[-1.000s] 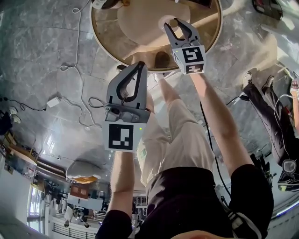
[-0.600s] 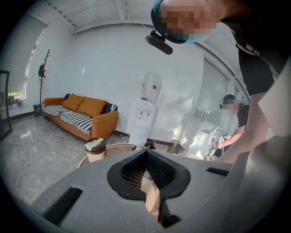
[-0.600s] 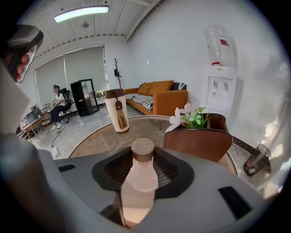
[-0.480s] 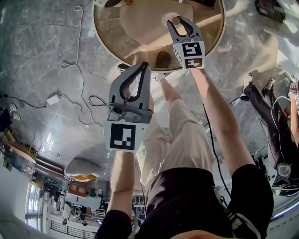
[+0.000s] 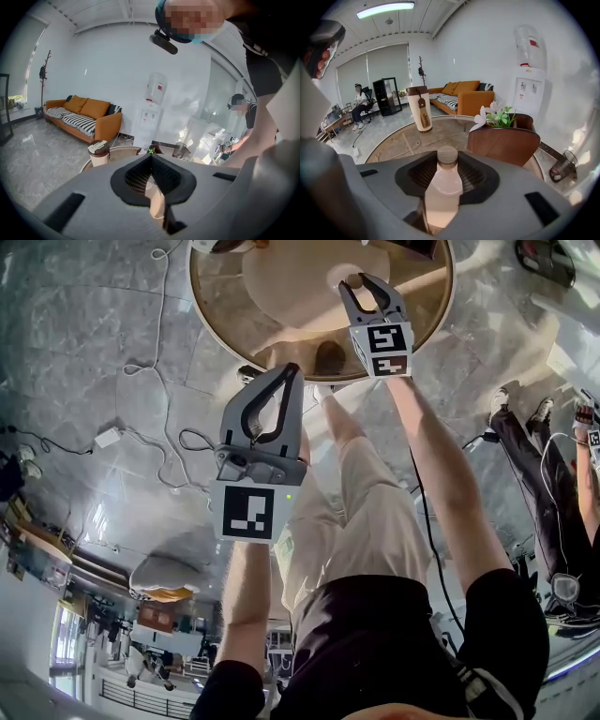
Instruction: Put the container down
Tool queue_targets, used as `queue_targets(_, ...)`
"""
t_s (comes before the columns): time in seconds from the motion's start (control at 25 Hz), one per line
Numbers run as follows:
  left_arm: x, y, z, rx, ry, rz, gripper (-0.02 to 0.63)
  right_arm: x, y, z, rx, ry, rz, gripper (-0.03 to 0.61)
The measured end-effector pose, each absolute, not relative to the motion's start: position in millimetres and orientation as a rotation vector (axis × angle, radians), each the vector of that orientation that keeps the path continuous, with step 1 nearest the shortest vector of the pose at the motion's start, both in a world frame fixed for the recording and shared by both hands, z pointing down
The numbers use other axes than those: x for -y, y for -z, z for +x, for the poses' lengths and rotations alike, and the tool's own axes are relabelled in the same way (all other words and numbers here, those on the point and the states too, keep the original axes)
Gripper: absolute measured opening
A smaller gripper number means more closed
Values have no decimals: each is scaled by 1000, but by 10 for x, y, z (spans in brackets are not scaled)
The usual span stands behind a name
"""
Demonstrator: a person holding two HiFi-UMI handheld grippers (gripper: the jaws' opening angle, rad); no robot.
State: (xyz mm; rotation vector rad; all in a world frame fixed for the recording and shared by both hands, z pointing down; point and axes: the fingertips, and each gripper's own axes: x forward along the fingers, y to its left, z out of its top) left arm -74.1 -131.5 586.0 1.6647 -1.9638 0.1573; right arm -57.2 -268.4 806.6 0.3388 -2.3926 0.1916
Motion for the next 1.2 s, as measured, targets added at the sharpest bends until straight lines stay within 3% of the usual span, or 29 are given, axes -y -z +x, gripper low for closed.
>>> queue_targets(0.64,1296,-5744,-635,1960,-192,1679,18,2679,-7863,-568,2419,-161,330,130)
queue_targets(0.72,1261,-5687,-619,1964,-202,1678,18,2670,-7762,-556,2431,-155,338,89)
queue_targets(1.2,1195,-5101,-625,2021,-196,1674,18,2731,-6830,-383,2495,-177,424,35)
